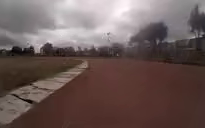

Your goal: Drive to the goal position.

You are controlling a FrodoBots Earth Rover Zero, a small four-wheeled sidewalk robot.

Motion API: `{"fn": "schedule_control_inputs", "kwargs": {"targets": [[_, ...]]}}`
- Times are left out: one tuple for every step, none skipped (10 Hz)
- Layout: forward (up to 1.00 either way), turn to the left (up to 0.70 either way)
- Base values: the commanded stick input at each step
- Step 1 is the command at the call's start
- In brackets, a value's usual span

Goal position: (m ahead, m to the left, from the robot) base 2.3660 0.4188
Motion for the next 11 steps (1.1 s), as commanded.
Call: {"fn": "schedule_control_inputs", "kwargs": {"targets": [[1.00, 0.00], [1.00, 0.00], [1.00, 0.00], [1.00, 0.00], [1.00, 0.00], [1.00, 0.00], [1.00, 0.00], [1.00, 0.00], [1.00, 0.00], [1.00, 0.00], [1.00, 0.00]]}}
